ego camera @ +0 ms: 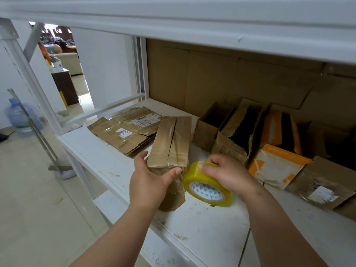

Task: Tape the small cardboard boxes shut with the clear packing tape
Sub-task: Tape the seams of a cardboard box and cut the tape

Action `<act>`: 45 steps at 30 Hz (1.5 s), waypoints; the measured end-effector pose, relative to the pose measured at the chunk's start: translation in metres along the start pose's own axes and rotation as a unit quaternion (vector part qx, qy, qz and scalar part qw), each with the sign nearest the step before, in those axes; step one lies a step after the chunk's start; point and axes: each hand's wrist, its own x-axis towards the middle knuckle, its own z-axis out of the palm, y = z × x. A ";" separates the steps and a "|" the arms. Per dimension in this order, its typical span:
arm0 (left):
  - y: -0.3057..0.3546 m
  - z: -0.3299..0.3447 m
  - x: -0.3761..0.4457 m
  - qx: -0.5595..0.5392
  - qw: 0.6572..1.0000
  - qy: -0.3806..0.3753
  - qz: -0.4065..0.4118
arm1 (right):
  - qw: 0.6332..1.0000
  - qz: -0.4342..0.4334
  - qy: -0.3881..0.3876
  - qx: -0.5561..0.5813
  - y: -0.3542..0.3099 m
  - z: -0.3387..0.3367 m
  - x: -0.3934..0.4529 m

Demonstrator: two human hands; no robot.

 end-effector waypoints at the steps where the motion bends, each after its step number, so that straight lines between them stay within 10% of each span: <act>1: 0.000 0.000 0.000 -0.007 1.000 -0.002 0.000 | 1.000 -0.004 0.001 -0.003 0.000 0.001 -0.001; 16: 0.000 -0.098 0.074 -0.077 0.978 -0.181 0.074 | 0.955 -0.043 -0.093 0.279 -0.041 0.055 -0.023; 35: -0.036 -0.116 0.117 -0.137 0.913 -0.385 0.025 | 0.950 0.025 0.064 0.303 -0.092 0.133 -0.072; 45: -0.053 -0.114 0.116 -0.044 0.949 -0.298 0.098 | 0.936 0.065 0.119 0.326 -0.107 0.165 -0.060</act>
